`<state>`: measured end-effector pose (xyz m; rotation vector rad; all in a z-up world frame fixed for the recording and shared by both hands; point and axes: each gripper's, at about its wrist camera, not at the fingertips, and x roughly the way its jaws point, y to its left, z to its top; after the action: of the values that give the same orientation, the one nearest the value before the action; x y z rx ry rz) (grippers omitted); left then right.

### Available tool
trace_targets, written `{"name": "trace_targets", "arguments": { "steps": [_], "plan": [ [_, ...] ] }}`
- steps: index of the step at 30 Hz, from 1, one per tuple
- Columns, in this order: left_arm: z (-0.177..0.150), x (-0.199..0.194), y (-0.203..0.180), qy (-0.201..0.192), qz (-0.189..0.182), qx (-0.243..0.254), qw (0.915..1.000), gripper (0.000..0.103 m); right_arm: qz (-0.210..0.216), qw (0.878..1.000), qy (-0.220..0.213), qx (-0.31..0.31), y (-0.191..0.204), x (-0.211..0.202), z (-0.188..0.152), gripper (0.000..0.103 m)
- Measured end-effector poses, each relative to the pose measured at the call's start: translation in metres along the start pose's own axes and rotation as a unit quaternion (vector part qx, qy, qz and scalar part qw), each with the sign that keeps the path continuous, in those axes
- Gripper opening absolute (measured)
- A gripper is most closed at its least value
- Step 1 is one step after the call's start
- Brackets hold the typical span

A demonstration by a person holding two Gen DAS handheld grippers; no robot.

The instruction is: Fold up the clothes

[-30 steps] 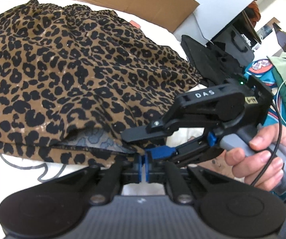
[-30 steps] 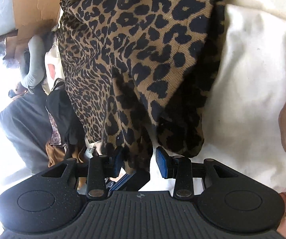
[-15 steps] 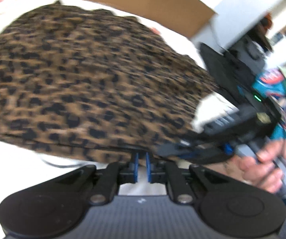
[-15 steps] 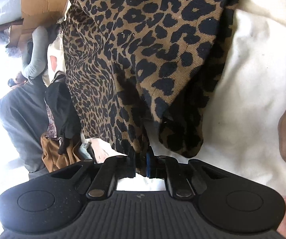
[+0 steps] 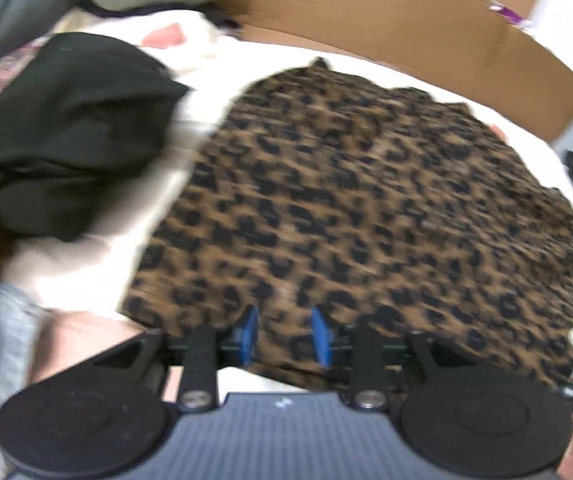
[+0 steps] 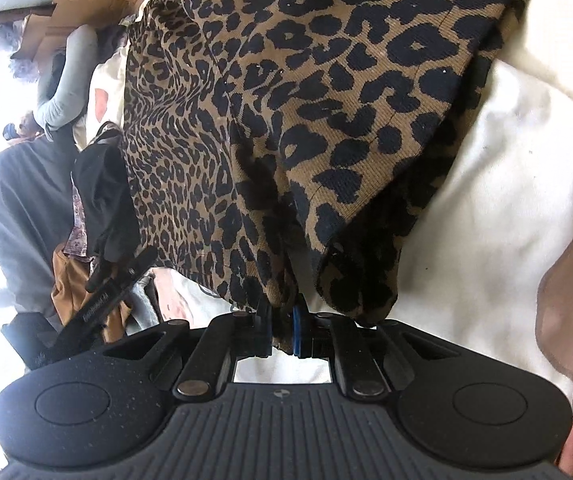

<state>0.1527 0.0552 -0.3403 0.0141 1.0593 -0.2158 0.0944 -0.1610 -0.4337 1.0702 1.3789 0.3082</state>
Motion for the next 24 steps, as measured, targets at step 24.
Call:
{"name": "trace_targets", "arguments": {
  "steps": [24],
  "plan": [
    [-0.004,0.033,0.071,-0.013,0.045,-0.048,0.9978,0.043,-0.022,1.000,-0.006,-0.014,0.000,0.000,0.001,0.007]
  ]
}}
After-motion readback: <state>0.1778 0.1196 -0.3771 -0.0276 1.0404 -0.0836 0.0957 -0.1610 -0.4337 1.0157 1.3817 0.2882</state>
